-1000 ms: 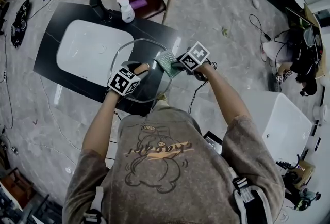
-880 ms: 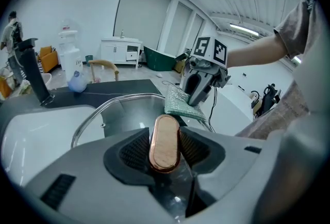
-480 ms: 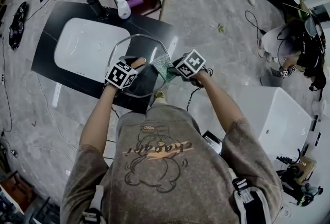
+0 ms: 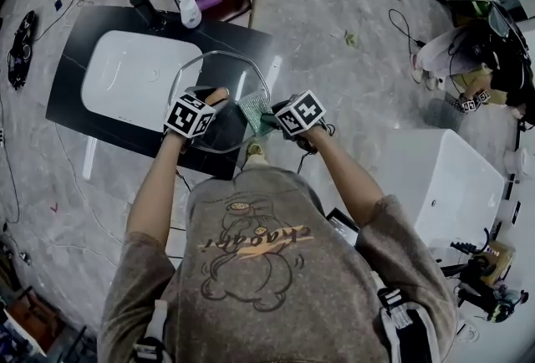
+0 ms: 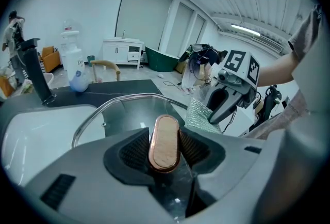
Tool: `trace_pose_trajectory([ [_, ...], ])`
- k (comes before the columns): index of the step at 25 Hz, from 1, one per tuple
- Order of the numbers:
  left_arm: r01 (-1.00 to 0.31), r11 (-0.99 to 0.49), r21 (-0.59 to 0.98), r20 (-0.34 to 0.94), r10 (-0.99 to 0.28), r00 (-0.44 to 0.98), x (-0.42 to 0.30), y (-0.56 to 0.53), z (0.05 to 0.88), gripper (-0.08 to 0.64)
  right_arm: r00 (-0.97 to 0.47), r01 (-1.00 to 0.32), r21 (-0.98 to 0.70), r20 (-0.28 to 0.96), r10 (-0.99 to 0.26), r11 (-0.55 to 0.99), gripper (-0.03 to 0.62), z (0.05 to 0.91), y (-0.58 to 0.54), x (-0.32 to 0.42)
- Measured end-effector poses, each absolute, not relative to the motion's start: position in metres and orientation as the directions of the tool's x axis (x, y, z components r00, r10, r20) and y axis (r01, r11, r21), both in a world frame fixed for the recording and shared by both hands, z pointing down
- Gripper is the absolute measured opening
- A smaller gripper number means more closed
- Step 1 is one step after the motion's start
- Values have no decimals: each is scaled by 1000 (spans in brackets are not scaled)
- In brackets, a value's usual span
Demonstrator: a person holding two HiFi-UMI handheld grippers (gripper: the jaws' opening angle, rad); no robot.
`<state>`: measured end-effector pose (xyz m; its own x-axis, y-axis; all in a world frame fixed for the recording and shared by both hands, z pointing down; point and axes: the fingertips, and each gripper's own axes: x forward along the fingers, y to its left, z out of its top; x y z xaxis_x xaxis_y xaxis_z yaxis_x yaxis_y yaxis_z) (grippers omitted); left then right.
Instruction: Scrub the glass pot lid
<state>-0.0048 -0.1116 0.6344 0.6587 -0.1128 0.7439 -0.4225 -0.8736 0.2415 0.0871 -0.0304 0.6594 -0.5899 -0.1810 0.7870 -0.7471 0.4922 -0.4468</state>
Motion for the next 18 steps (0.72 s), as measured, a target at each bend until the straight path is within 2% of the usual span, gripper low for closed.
trace_pose_trajectory([
  [5, -426, -871, 244, 744, -113, 658, -4, -111, 635, 186, -599, -751, -455, 775, -202, 479, 97, 656, -19, 75],
  [18, -431, -867, 252, 742, -113, 661, -4, -112, 635, 186, -605, -715, -420, 772, -194, 558, 97, 653, 0, 16],
])
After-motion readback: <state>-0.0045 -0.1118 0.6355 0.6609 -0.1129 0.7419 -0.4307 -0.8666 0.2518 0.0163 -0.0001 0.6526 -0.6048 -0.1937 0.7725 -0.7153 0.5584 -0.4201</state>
